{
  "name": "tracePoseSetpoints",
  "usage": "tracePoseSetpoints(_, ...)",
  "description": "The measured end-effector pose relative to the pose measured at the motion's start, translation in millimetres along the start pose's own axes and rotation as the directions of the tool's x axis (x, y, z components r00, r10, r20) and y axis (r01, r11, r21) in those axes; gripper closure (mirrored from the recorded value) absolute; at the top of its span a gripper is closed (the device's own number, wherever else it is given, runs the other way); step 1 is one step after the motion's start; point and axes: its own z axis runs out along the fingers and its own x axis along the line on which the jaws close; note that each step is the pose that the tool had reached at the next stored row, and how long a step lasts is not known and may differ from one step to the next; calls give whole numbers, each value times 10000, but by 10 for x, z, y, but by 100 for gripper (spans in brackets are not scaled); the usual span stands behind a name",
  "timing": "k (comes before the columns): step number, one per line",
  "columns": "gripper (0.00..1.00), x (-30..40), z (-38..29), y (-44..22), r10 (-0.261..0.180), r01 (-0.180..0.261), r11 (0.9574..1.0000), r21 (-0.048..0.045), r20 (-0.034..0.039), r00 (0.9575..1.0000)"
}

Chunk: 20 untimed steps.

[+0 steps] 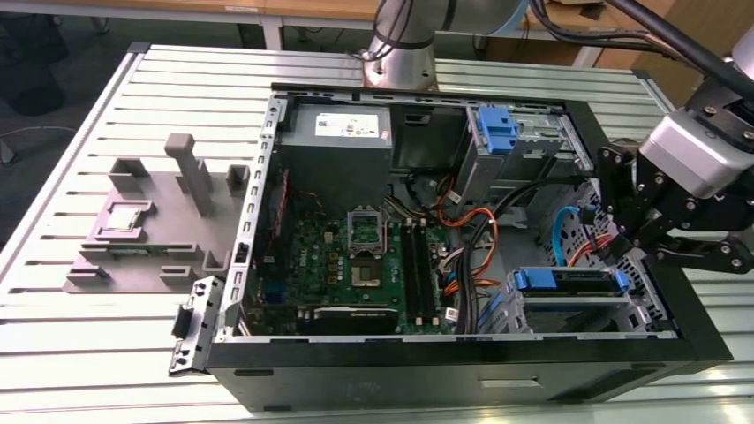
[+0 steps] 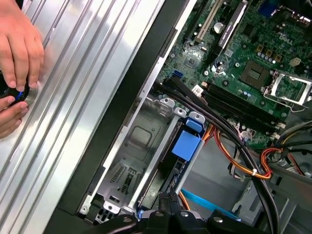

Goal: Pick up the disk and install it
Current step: 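Insert the first disk wire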

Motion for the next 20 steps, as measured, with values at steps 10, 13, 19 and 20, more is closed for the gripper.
tracePoseSetpoints(10, 90, -12, 0, -105, -4, 4, 10000, 0, 0, 10000)
tracePoseSetpoints(13, 90, -15, 0, -131, -10, 10, 10000, 1, 0, 10000)
tracePoseSetpoints(19, 90, -35, 0, -179, -25, 25, 10000, 0, 0, 10000)
tracePoseSetpoints(20, 90, -39, -1, -184, -29, 29, 10000, 0, -1, 10000)
